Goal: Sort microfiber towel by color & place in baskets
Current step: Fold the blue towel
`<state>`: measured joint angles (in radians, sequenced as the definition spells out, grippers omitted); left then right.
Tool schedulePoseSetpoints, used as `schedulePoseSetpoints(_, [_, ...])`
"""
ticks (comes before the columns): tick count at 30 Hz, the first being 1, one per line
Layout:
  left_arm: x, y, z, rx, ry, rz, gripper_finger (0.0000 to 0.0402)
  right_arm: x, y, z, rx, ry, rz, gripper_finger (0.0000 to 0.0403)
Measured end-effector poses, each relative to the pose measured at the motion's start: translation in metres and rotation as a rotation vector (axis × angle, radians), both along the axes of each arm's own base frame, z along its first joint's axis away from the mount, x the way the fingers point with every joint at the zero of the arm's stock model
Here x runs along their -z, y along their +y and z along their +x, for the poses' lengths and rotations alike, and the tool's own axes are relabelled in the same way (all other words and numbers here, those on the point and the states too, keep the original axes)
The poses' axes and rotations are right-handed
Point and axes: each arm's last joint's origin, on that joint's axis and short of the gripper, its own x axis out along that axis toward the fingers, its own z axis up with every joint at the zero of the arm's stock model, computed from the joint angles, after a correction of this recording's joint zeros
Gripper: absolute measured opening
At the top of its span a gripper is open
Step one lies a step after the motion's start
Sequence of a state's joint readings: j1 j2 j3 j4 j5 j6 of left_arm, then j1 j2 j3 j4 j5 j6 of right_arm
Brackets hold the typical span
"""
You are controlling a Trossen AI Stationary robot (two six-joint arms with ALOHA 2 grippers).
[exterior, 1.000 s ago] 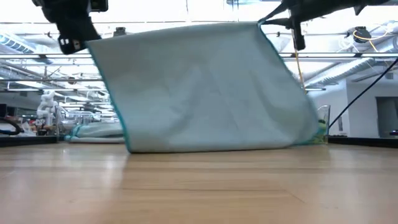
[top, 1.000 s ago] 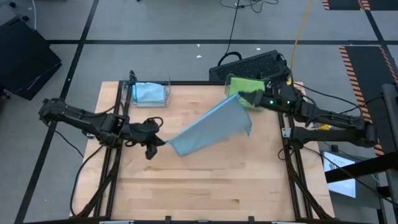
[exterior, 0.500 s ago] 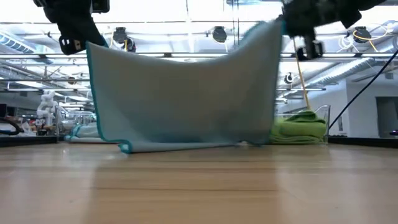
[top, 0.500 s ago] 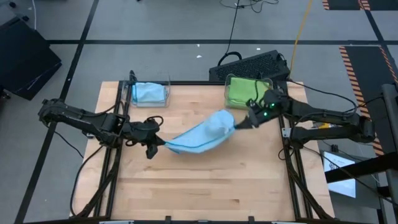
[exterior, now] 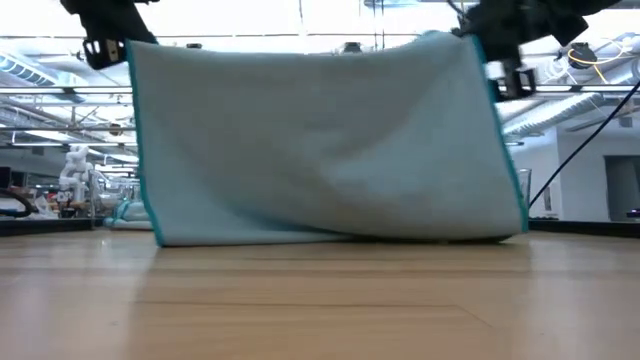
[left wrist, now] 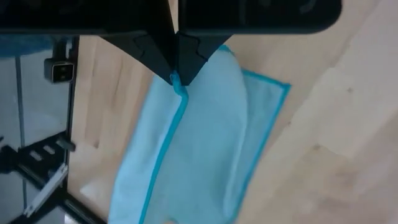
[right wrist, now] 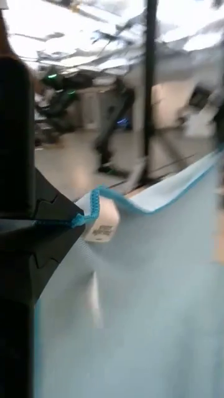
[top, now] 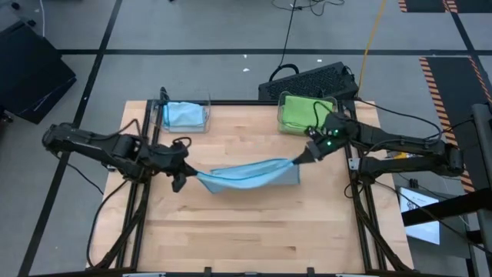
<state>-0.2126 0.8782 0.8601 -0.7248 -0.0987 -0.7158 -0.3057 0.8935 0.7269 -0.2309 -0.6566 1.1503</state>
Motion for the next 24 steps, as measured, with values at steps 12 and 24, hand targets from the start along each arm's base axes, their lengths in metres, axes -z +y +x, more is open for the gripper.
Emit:
schedulePoseSetpoints(12, [-0.040,0.021,-0.039,-0.229,-0.141,0.094,0.0007,-0.034,-0.029,0.009,0.554,-0.331,-0.327,0.0002])
schedulePoseSetpoints(24, [-0.077,0.034,-0.026,-0.375,-0.520,0.264,0.0005,-0.062,-0.050,-0.002,0.684,-0.612,-0.328,0.0002])
